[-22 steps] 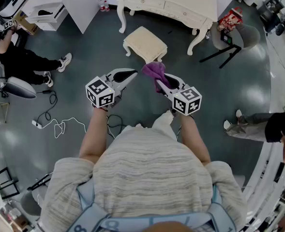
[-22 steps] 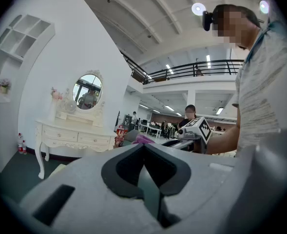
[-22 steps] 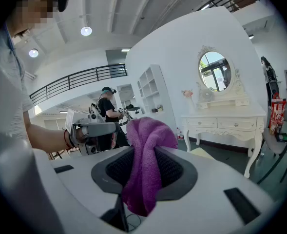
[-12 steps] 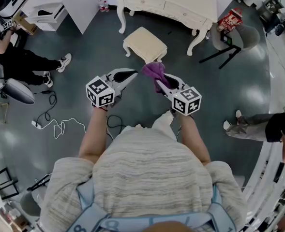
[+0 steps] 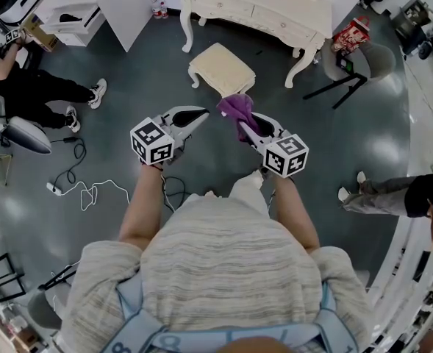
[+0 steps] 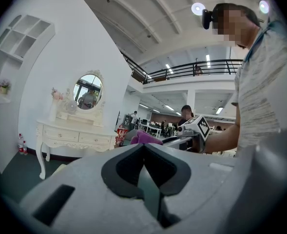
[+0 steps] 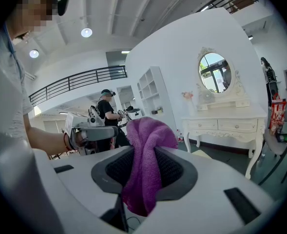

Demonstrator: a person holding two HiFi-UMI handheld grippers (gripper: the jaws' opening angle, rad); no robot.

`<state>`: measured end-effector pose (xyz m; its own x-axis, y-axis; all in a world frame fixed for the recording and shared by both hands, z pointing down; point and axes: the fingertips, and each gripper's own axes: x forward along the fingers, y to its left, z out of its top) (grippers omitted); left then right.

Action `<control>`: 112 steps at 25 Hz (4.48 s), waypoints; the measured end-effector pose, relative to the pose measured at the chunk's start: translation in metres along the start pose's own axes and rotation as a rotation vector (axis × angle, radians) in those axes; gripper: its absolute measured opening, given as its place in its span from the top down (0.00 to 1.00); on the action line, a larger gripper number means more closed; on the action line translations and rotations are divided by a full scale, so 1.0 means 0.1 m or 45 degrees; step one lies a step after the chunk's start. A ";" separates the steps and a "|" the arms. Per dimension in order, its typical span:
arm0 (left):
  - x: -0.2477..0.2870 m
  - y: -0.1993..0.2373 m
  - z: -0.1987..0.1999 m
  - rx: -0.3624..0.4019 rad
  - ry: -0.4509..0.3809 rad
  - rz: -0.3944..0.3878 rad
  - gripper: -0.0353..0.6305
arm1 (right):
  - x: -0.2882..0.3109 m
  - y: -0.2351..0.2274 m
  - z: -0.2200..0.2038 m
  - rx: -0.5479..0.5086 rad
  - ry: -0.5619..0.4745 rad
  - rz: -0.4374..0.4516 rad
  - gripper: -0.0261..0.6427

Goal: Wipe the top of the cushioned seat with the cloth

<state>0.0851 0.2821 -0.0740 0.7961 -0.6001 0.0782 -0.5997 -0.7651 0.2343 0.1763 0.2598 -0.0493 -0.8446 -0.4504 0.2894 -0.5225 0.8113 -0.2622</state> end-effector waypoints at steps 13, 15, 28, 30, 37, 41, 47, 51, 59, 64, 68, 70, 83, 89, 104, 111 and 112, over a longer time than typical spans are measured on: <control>-0.01 0.29 -0.06 -0.024 0.023 -0.005 0.93 | 0.29 -0.18 0.01 0.010 0.020 -0.058 0.79; 0.08 0.42 -0.06 -0.022 0.033 -0.008 0.93 | 0.39 -0.31 0.02 0.015 0.023 -0.066 0.79; 0.76 1.55 0.11 -0.028 0.072 0.019 0.93 | 1.14 -1.29 0.31 0.046 0.064 -0.076 0.79; 0.85 1.73 0.14 -0.026 0.083 0.025 0.93 | 1.26 -1.47 0.38 0.050 0.060 -0.081 0.79; 1.24 2.41 0.19 -0.040 0.099 0.045 0.93 | 1.64 -2.13 0.55 0.050 0.077 -0.106 0.79; 1.42 2.74 0.19 -0.028 0.098 0.061 0.93 | 1.82 -2.41 0.61 0.035 0.086 -0.130 0.79; 1.55 3.18 0.01 -0.012 0.130 0.078 0.93 | 2.03 -2.72 0.54 0.054 0.094 -0.181 0.79; 1.63 3.49 -0.21 -0.016 0.149 0.067 0.93 | 2.18 -2.95 0.38 0.086 0.092 -0.256 0.79; 1.79 4.07 -0.65 0.017 0.147 0.020 0.92 | 2.54 -3.39 -0.06 0.128 0.084 -0.367 0.79; 1.90 4.42 -1.06 0.065 0.184 0.005 0.92 | 2.73 -3.72 -0.43 0.146 0.071 -0.436 0.79; 2.02 4.71 -1.45 0.088 0.201 0.009 0.92 | 2.89 -4.03 -0.76 0.150 0.070 -0.486 0.79; 2.08 4.86 -1.62 0.094 0.192 0.018 0.92 | 2.98 -4.19 -0.95 0.144 0.075 -0.498 0.79; 2.52 5.52 -3.05 0.201 0.310 -0.104 0.23 | 3.38 -5.14 -2.11 0.142 0.132 -0.641 0.79; 2.54 5.85 -3.54 0.263 0.355 -0.128 0.08 | 3.56 -5.42 -2.39 0.037 0.191 -0.719 0.79; 2.33 6.35 -4.43 0.270 0.450 -0.253 0.06 | 3.64 -5.60 -2.82 -0.007 0.162 -0.889 0.79; 2.36 6.32 -4.51 0.346 0.447 -0.164 0.06 | 3.62 -5.60 -2.84 -0.031 0.212 -0.916 0.79; 2.35 6.31 -4.51 0.340 0.442 -0.157 0.06 | 3.60 -5.60 -2.84 -0.032 0.215 -0.920 0.79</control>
<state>-0.0695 -0.2364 0.5291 0.8155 -0.4215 0.3966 -0.4620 -0.8868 0.0075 0.1978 -0.2512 0.4636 -0.2606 -0.8134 0.5201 -0.9366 0.3437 0.0683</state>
